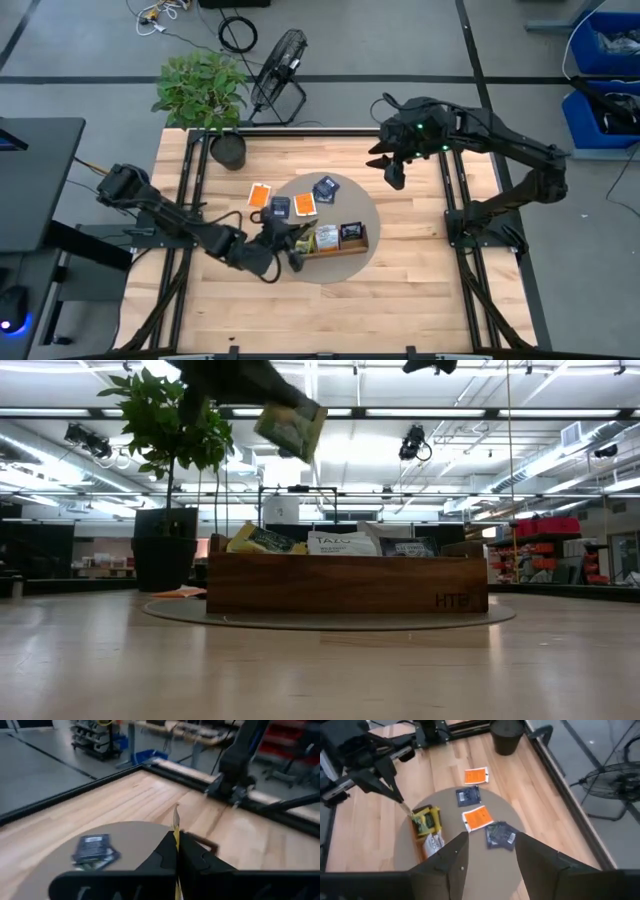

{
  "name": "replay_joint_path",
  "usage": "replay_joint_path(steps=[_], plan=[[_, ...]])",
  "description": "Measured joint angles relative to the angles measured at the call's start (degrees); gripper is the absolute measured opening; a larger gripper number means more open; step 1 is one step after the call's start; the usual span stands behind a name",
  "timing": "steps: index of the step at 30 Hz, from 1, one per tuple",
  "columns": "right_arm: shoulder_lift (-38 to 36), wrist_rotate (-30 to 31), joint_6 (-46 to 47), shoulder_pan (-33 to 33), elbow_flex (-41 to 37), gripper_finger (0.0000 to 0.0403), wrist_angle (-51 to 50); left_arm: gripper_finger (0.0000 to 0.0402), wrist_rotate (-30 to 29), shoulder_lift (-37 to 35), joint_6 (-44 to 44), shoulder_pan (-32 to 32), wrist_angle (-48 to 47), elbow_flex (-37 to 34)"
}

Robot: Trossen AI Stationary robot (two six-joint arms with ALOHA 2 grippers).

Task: Pick & Place Tea
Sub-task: Put the yellow tea bag into the left section of the wooden organizer

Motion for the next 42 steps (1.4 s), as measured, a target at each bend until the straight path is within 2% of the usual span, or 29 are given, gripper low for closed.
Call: replay_joint_path(steps=[3,6,11,16,23,27,30,35,42], plan=[[1.59,-5.42,0.13,0.12,0.00,0.0168,1.59,0.0001,-0.71,-0.07,0.89,-1.22,9.57,-3.07],[3.58,-13.09,-1.78,1.47,0.00,0.0168,2.97,0.0001,-0.89,-0.02,6.58,-1.67,18.28,-5.11],[7.97,-19.37,-4.39,4.53,0.00,0.0168,5.80,0.0002,-0.43,-0.02,12.16,-1.65,22.43,-5.21],[11.33,-19.78,-4.54,7.04,0.00,0.0168,9.69,0.0002,-0.25,-0.02,15.68,-1.40,27.37,-5.21],[11.33,-20.16,-0.96,7.91,0.00,0.0168,15.18,0.0002,0.14,-0.02,31.72,-1.24,41.64,-5.18],[11.27,-20.11,-0.05,8.48,0.00,0.0168,15.95,0.0002,2.59,-0.02,35.85,-1.27,41.89,-5.18],[11.26,-20.12,-0.03,8.86,0.00,0.0168,15.87,0.0002,3.15,-0.02,33.23,-2.02,37.55,-5.31],[11.25,-19.60,-0.02,8.83,0.00,0.0168,14.66,0.0002,1.77,0.00,19.20,-3.18,36.37,-11.16],[11.22,-19.46,-0.03,8.81,0.00,0.0168,14.61,0.0002,2.13,0.26,13.25,-3.51,37.70,-18.44]])
